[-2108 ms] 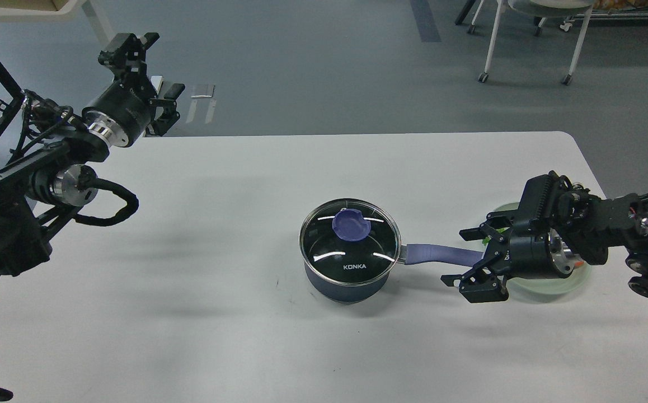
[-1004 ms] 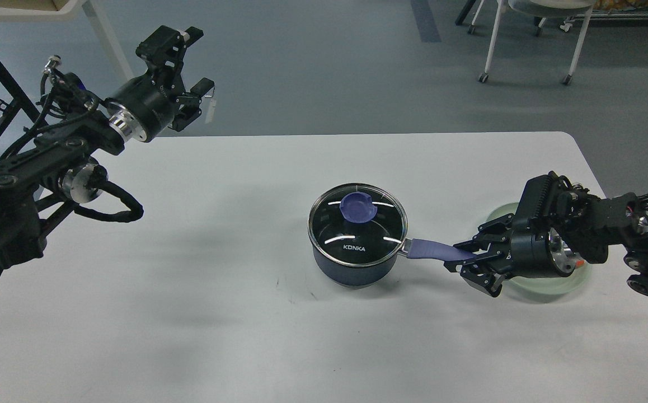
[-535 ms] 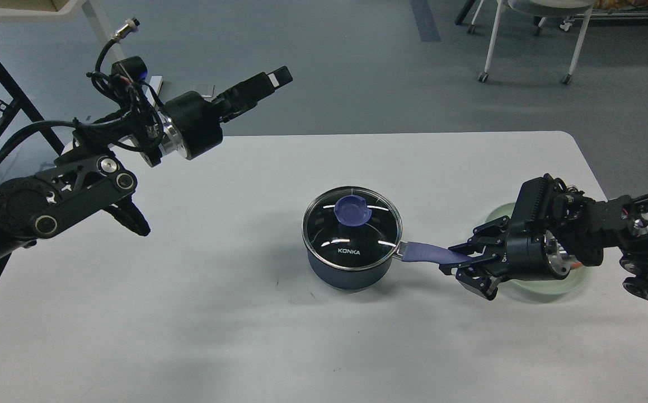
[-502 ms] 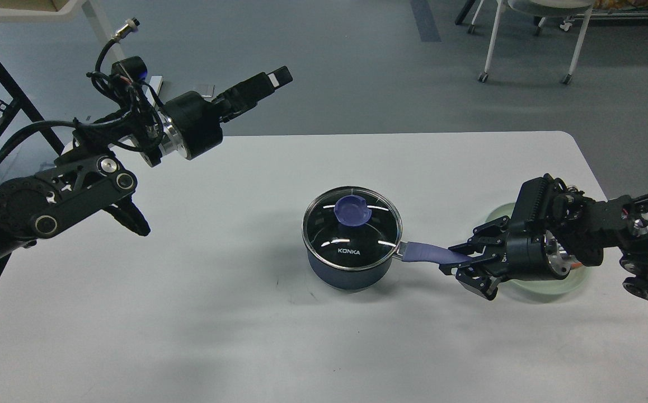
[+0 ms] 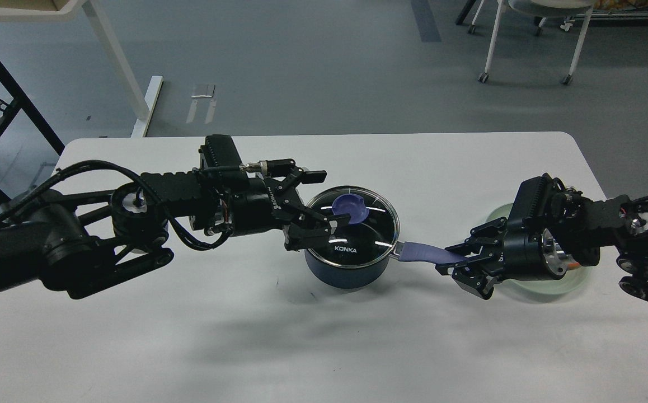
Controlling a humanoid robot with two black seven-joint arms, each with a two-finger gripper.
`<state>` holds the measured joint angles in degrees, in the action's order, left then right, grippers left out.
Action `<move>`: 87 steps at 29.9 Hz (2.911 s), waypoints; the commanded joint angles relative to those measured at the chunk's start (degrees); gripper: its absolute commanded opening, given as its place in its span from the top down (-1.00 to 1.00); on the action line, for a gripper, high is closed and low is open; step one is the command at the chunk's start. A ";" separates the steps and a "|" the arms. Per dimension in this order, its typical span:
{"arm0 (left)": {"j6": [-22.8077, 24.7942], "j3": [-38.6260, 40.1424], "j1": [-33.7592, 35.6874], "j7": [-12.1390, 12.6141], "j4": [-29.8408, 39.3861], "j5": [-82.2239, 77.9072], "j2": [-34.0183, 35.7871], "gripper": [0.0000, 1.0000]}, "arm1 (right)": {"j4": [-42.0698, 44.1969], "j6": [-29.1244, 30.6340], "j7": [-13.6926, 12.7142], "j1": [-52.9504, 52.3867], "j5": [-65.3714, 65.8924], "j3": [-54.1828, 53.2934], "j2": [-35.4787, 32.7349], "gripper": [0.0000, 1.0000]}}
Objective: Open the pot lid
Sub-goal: 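Reach the left gripper over the pot toward the purple lid knob, then close the left gripper on the purple lid knob, then lift the glass lid off the pot and carry it toward the left arm, then set the glass lid on the table and release both grippers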
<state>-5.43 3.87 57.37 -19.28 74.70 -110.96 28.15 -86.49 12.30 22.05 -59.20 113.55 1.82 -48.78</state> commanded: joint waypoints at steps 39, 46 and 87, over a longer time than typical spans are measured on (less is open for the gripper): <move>-0.90 -6.07 0.90 0.82 -10.19 1.62 -6.53 0.19 | 0.09 0.01 0.01 -0.48 0.18 0.20 1.32 0.52; -0.81 -5.98 3.44 1.00 -9.31 9.09 -3.55 0.19 | 0.09 0.01 0.01 -0.48 0.18 0.20 1.32 0.51; -16.81 -21.10 -8.95 -6.91 -19.60 10.94 21.60 -0.59 | 0.27 0.01 0.01 -0.39 0.18 0.11 0.79 0.38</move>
<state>-22.35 -17.48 47.92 -26.03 54.71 -100.98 49.88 -86.21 12.31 22.08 -59.60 113.72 1.95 -47.97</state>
